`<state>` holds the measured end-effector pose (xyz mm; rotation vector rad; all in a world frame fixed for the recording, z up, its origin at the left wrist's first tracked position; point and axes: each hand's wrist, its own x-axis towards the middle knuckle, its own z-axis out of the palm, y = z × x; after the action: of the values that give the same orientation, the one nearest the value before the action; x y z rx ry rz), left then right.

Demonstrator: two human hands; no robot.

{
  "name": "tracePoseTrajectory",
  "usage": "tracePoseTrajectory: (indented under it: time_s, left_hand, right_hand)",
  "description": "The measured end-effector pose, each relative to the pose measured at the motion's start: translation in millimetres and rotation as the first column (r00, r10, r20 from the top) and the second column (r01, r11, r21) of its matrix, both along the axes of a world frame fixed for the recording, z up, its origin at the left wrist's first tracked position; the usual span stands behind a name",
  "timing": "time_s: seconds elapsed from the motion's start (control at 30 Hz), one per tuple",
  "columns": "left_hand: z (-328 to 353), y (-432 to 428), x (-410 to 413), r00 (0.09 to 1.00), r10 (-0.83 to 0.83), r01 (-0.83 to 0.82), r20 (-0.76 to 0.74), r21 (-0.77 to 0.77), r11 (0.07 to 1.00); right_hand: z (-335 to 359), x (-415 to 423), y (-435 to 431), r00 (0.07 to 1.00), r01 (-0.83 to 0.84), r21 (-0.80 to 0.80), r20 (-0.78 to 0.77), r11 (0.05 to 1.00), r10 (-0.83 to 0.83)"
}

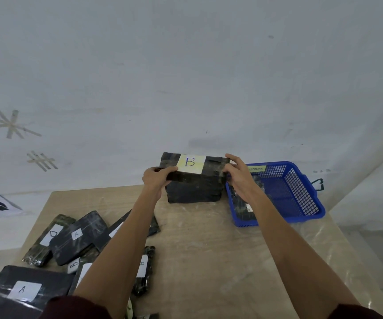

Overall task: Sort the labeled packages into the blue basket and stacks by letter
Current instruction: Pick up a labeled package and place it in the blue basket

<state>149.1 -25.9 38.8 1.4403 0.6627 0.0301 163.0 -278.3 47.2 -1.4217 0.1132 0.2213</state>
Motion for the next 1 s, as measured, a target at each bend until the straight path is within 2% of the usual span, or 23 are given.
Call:
tracePoseTrajectory:
  time_s: [0.13,0.33,0.5,0.7,1.0]
  left_hand:
    - [2,-3,-7,0.997,0.051,-0.048,0.052,-0.071,0.996]
    - [-3,6,-16,0.989,-0.149,0.147,-0.005,-0.130,0.980]
    - [1,-6,-19,0.953,-0.297,0.302,0.053,-0.156,0.940]
    - [7,-55,-7,0.909,-0.384,0.406,0.161,-0.139,0.903]
    - [-16,-146,9,0.915,-0.400,0.403,0.056,-0.164,0.900]
  right_hand:
    - [-8,1,-10,0.998,0.057,-0.087,-0.012,0.995,-0.059]
    - [-12,1,-14,0.995,0.097,-0.161,0.001,0.982,-0.098]
    - [-19,1,-23,0.990,0.143,-0.200,0.016,0.969,-0.143]
    - [-8,-12,-64,0.984,0.060,-0.215,-0.153,0.975,-0.094]
    - [-28,3,-165,0.983,0.078,-0.196,-0.146,0.977,-0.108]
